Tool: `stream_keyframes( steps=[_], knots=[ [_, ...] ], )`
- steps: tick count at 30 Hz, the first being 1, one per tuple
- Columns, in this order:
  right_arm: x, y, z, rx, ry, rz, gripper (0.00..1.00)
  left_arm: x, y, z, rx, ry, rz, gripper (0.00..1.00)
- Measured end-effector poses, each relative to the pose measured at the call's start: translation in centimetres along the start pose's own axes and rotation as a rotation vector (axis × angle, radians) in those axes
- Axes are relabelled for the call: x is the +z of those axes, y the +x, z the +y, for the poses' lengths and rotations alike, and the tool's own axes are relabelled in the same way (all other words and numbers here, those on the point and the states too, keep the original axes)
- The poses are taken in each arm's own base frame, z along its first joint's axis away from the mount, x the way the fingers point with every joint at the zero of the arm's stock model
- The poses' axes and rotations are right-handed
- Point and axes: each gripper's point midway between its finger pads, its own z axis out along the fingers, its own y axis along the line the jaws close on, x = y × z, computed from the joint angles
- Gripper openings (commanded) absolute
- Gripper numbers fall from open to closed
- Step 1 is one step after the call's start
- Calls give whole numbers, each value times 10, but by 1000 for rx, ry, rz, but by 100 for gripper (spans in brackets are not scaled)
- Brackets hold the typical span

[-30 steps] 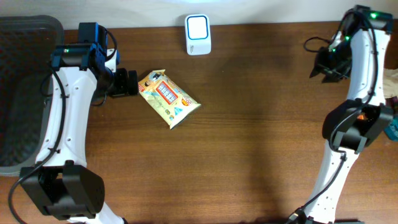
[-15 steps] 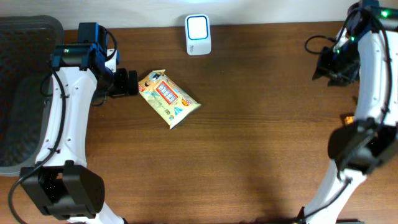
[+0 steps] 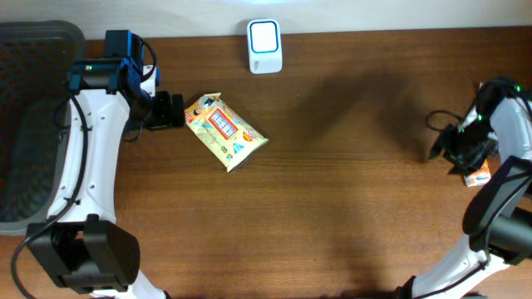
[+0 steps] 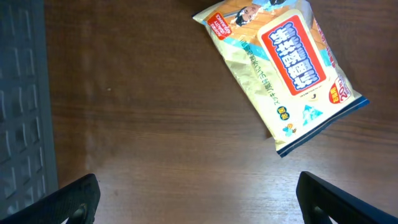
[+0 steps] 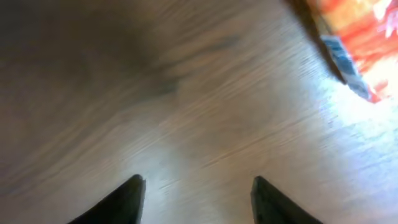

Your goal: Scan the item barcode

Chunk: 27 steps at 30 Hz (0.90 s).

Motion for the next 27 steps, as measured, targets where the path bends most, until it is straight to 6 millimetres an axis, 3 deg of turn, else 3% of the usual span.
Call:
stream_keyframes(
  steps=[6, 10, 20, 24, 27],
  knots=[
    [32, -12, -40, 110, -17, -51, 18, 0, 0, 0, 0, 0, 1, 99],
    [40, -21, -57, 164, 9, -97, 18, 0, 0, 0, 0, 0, 0, 99],
    [32, -62, -76, 216, 102, -284, 21, 0, 0, 0, 0, 0, 0, 99],
    [29, -67, -81, 220, 132, -312, 24, 0, 0, 0, 0, 0, 0, 99],
    [15, -74, -89, 226, 183, -332, 24, 0, 0, 0, 0, 0, 0, 99]
  ],
)
